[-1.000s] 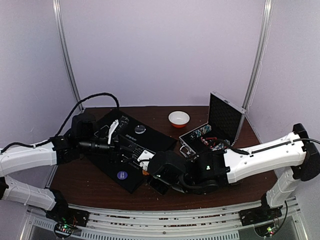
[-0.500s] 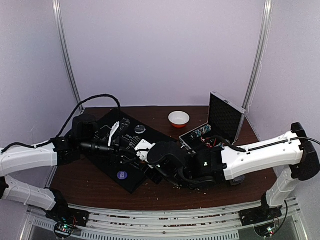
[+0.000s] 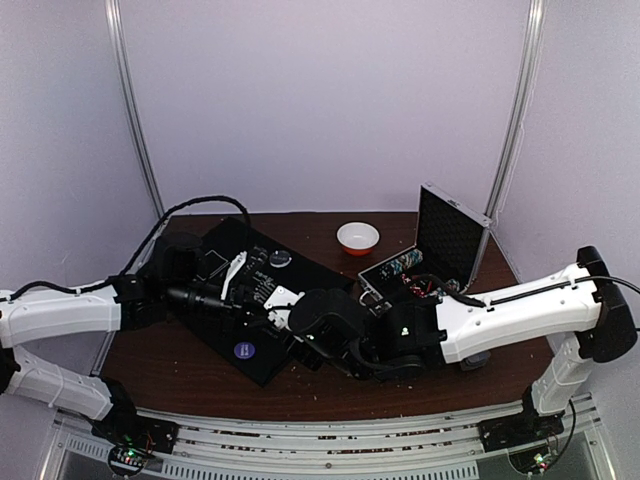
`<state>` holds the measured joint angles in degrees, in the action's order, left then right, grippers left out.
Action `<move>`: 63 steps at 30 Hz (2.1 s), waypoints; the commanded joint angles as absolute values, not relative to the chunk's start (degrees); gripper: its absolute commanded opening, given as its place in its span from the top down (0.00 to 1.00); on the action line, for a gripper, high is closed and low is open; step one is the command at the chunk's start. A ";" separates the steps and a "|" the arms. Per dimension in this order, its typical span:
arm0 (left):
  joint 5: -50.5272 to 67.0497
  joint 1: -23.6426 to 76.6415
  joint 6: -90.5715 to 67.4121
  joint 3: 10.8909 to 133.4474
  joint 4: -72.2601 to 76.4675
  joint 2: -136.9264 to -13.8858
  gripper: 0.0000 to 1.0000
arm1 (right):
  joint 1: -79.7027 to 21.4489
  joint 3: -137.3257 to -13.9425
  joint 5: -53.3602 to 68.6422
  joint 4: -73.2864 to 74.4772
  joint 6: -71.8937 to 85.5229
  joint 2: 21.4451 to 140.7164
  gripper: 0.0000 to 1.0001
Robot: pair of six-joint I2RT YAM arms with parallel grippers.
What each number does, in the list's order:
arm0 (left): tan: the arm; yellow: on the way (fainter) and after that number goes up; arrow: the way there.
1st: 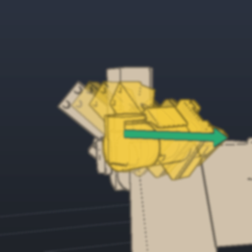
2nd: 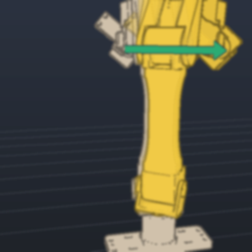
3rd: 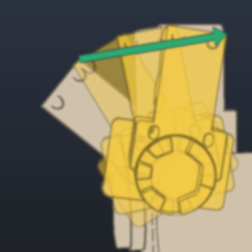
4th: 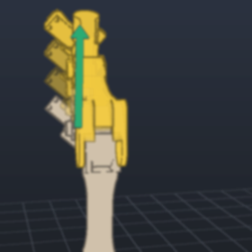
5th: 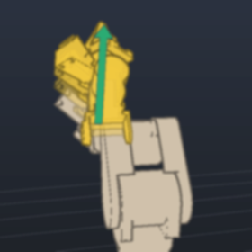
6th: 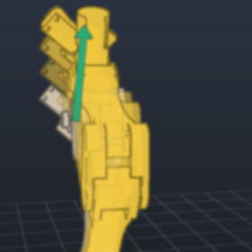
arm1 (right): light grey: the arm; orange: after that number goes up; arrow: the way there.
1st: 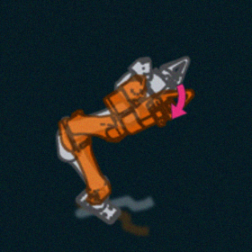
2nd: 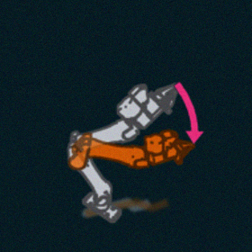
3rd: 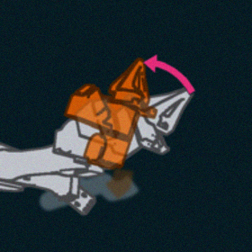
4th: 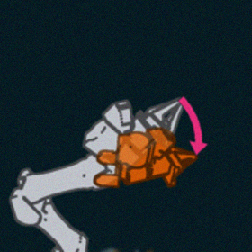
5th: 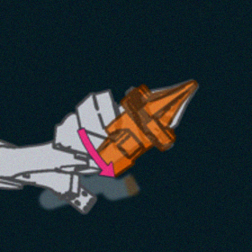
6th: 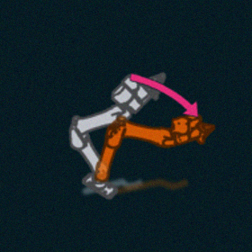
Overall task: Distribute texas hold em gaming equipment
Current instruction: Pass from the right arm to the left, then place the big blind button on the poker table mat, then pick up the pile of poker chips from the chip case.
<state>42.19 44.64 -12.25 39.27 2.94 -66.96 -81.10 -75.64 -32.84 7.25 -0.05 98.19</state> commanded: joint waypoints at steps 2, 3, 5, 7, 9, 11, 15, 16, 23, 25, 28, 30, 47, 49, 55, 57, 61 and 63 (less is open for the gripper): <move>39.23 45.30 -12.65 40.42 4.28 -65.79 1.00 | -80.63 -76.73 -35.81 5.77 -0.45 98.54 0.60; 36.49 45.05 -13.70 40.62 4.12 -65.33 1.00 | -80.60 -76.59 -36.36 6.06 -0.25 98.34 0.57; 31.59 43.04 -16.19 40.89 3.33 -65.01 1.00 | -80.24 -75.99 -37.30 6.36 0.10 97.61 0.50; 29.04 37.99 -19.34 41.28 1.43 -65.54 1.00 | -79.75 -75.06 -37.60 6.35 0.84 96.69 0.44; 27.89 29.94 -23.83 40.95 -1.35 -66.85 1.00 | -79.13 -74.08 -37.56 6.12 1.64 95.63 0.40; 27.28 20.38 -26.48 40.35 -5.09 -69.19 1.00 | -78.35 -73.33 -37.18 6.21 2.77 94.57 0.38; 30.65 3.11 -32.05 36.41 -2.62 -73.27 1.00 | -77.06 -71.11 -35.86 6.63 5.27 92.53 0.36; 31.59 0.26 -34.15 35.30 0.01 -74.03 1.00 | -76.75 -70.35 -35.55 6.60 5.72 92.06 0.36; 28.87 -9.67 -42.53 34.67 6.80 -83.12 1.00 | -75.87 -67.97 -35.33 7.87 8.01 90.46 0.36; 28.50 -12.06 -44.59 33.71 8.74 -85.06 1.00 | -75.92 -67.27 -35.57 8.08 8.21 90.00 0.36; 28.89 -13.13 -45.52 33.59 9.45 -88.15 1.00 | -75.84 -66.31 -36.18 7.84 7.96 89.06 0.36; 28.18 -13.15 -45.70 34.34 9.06 -89.54 1.00 | -75.66 -66.04 -36.44 7.71 7.91 88.51 0.36; 17.24 -13.54 -39.06 42.74 -2.94 -90.66 0.33 | -74.59 -65.46 -36.48 9.01 9.67 86.94 0.30; 15.22 -13.56 -37.24 44.51 -5.44 -90.15 0.23 | -74.03 -66.08 -36.37 10.52 10.60 86.69 0.29; 9.11 -13.30 -34.13 46.86 -9.31 -82.68 0.06 | -67.75 -68.70 -32.83 22.05 17.23 84.38 0.20; 6.33 -11.99 -33.12 47.05 -9.34 -78.39 0.02 | -63.71 -68.97 -29.56 27.69 20.02 83.12 0.17; -2.86 -2.68 -27.19 50.05 -9.55 -72.09 0.02 | -55.95 -67.08 -24.63 33.24 23.33 79.76 0.13; -4.84 4.61 -21.56 52.98 -9.28 -71.39 0.02 | -52.51 -66.56 -21.13 34.38 22.94 78.64 0.13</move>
<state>2.83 -6.07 -31.42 47.77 -10.63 -73.97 -57.63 -67.22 -27.79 26.28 19.64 81.73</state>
